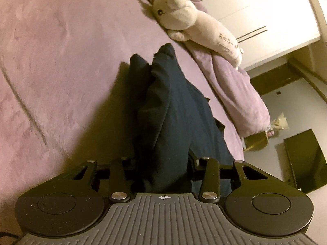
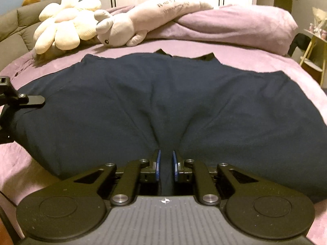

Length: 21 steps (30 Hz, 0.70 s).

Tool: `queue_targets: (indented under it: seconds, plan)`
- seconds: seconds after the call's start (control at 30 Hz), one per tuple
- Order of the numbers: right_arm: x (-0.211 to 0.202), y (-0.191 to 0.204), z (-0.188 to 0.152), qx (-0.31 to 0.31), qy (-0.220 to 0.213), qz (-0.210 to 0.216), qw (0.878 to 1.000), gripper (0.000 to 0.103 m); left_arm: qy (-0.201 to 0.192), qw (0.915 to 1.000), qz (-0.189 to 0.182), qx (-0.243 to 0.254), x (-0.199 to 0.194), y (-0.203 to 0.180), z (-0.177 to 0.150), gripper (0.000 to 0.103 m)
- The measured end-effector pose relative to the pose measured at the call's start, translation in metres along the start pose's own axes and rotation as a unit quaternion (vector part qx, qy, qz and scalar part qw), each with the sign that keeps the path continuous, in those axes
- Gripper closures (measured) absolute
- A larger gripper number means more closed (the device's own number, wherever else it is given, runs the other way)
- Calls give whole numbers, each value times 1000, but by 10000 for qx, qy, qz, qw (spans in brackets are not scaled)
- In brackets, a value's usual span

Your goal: Fold large clothes

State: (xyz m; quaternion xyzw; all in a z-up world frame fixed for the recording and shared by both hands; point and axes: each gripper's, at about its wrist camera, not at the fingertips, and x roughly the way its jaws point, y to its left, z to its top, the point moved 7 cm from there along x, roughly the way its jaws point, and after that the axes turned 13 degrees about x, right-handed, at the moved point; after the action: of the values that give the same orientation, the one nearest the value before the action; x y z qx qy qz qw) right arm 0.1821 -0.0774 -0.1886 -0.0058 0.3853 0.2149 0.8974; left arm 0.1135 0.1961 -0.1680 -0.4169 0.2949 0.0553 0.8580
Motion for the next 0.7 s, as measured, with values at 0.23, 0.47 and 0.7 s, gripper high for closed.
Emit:
queue_targets:
  seconds: [0.23,0.47,0.7]
  plan:
    - [-1,-8,9,139,121,283,9994,90,-52,9992,39,388,-5,-22,6,60]
    - [-41,-80,31,1555,-426,247,9866,84,-41,9988,152,461,-10,-28,10,61]
    - [-49,-99,27,1905,-453,339,9801,83,-135,9946,202,1005,-14,-61,18,62]
